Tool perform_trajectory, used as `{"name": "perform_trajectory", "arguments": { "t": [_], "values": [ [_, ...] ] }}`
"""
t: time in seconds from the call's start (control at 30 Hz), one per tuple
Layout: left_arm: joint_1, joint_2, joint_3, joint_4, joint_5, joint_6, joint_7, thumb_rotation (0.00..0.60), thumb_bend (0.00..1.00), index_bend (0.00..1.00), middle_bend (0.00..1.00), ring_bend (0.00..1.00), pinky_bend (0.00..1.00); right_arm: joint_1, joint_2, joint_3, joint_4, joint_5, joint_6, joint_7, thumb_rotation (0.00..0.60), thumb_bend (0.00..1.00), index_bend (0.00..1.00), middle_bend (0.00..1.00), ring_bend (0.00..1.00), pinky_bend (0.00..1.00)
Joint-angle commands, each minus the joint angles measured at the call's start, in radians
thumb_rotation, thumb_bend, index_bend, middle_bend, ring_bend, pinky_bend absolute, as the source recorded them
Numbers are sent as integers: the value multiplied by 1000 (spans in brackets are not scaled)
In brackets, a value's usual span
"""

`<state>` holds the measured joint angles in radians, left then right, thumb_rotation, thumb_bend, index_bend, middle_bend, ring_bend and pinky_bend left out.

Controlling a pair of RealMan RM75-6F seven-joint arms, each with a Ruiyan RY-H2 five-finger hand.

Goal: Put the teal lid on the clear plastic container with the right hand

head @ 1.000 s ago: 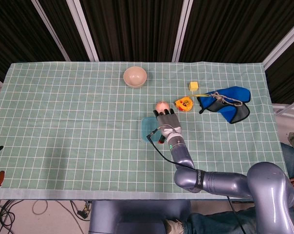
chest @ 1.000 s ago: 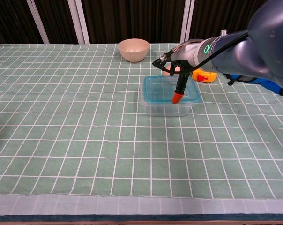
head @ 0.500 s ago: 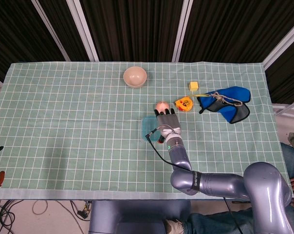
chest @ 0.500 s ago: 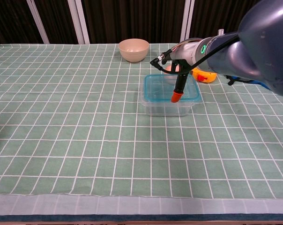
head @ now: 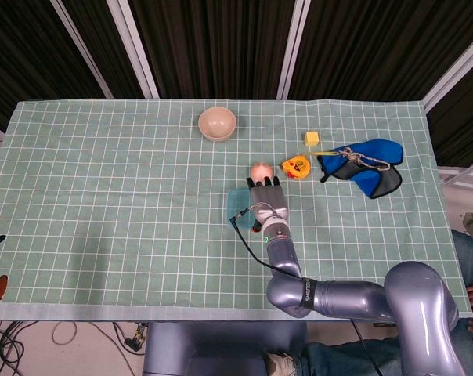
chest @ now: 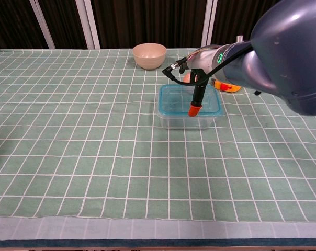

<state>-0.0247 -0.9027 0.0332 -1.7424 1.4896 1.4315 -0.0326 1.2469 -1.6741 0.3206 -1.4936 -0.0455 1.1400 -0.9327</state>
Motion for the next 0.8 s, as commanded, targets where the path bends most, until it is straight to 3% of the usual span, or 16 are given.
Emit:
{"name": "perform_trajectory", "arguments": {
  "t": [0.03,0.8],
  "values": [
    [0,0,0,0,0,0,0,600,460,107,0,0,0,-2,-4,3,4,-2,0,-1,600,115,82,415,88,0],
    [0,2,0,-1,-4,-3,1,600,460,107,0,0,0,-18,-32,36,26,-15,-3,-26,600,115,88,417,94,0]
  ]
}}
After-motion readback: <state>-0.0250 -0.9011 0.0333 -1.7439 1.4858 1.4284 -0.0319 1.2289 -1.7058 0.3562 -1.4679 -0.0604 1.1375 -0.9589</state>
